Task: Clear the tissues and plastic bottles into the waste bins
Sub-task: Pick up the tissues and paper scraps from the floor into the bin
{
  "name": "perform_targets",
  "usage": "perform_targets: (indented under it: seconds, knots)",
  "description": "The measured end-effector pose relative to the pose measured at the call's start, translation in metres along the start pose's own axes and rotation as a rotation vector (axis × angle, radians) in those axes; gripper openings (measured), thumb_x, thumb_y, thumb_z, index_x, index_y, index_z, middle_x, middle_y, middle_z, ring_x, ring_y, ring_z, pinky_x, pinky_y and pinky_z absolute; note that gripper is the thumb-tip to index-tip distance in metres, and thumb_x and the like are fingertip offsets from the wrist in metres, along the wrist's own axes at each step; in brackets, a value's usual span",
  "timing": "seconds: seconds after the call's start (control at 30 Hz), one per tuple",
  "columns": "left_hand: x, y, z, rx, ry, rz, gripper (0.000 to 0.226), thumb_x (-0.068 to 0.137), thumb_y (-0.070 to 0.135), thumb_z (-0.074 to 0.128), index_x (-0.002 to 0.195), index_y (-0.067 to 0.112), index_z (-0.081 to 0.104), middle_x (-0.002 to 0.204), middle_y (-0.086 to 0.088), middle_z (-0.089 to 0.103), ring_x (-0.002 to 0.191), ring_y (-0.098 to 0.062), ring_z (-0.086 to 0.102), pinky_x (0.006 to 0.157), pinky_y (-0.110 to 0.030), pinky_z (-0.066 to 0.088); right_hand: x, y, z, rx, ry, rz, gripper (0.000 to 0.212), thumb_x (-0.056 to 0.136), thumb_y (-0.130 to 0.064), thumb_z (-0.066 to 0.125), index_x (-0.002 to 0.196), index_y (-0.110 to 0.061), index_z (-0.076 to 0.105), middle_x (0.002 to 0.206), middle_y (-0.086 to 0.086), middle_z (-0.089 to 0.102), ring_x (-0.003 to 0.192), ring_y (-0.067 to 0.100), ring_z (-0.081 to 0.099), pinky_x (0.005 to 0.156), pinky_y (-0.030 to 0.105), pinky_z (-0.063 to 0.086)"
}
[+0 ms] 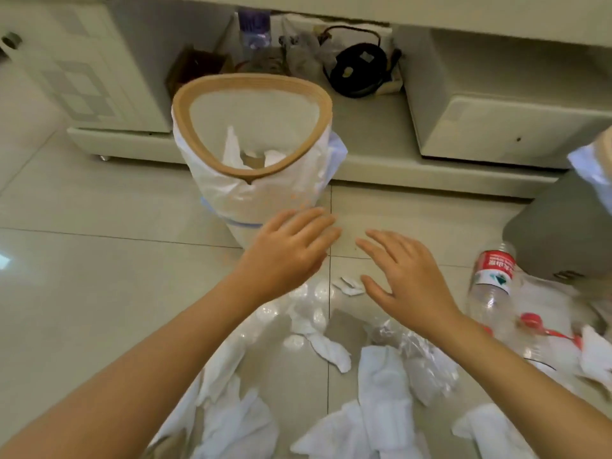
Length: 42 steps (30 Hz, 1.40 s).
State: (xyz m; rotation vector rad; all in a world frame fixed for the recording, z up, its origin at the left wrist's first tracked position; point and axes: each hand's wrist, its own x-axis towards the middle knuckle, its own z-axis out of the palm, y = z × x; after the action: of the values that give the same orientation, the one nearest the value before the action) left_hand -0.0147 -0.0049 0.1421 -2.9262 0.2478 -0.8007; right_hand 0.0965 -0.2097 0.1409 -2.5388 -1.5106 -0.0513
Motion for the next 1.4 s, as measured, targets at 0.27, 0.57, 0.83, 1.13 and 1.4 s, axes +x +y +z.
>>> perform_targets:
  seconds: [0.27,0.57,0.83,1.13,1.4]
  knots:
    - [-0.045,0.057,0.082,-0.245,-0.711,0.008,0.097,0.061,0.056,0.079,0.142,0.021,0.04,0.142,-0.003,0.047,0.125,-0.025,0.051,0.086,-0.039,0.049,-0.085,0.021,0.056,0.004,-0.447,0.136,0.068,0.084,-0.055,0.049,0.144,-0.039,0.023,0.158,-0.004,0.012,0.146,0.023,0.009,0.113,0.055,0.003]
    - [-0.012,0.083,0.128,-0.232,-1.037,0.04,0.138,0.052,0.069,0.077,0.151,0.027,-0.01,0.16,-0.009,-0.009,0.147,-0.028,-0.004,0.115,-0.051,0.01,-0.11,0.056,0.079,-0.01,-0.742,0.311,0.121,0.062,-0.068,0.069,0.146,-0.042,-0.014,0.156,-0.006,-0.023,0.144,0.021,-0.018,0.113,0.059,-0.004]
    - [-0.007,0.086,0.138,-0.285,-0.852,-0.088,0.096,0.067,0.056,0.074,0.144,0.025,0.026,0.134,0.003,0.043,0.118,-0.02,0.045,0.091,-0.034,0.037,-0.108,0.048,0.096,0.026,-0.657,0.304,0.109,0.068,-0.06,0.07,0.148,-0.038,-0.001,0.158,-0.004,0.001,0.143,0.022,0.012,0.112,0.05,0.016]
    - [-0.012,0.083,0.138,-0.405,-0.969,-0.412,0.057,0.069,0.043,0.077,0.113,0.017,0.052,0.102,0.001,0.057,0.1,-0.021,0.055,0.07,-0.028,0.037,-0.094,0.059,0.092,0.212,-0.513,0.438,0.119,0.055,-0.069,0.072,0.146,-0.04,0.002,0.156,-0.007,0.011,0.143,0.019,0.015,0.113,0.049,0.017]
    - [-0.015,0.084,0.129,-0.436,-0.968,-0.529,0.04,0.068,0.043,0.075,0.092,0.021,0.053,0.087,0.004,0.054,0.079,-0.018,0.051,0.06,-0.027,0.037,-0.092,0.062,0.107,0.322,-0.354,0.594,0.094,0.068,-0.056,0.072,0.143,-0.034,0.02,0.123,-0.004,0.047,0.109,0.02,0.05,0.088,0.04,0.043]
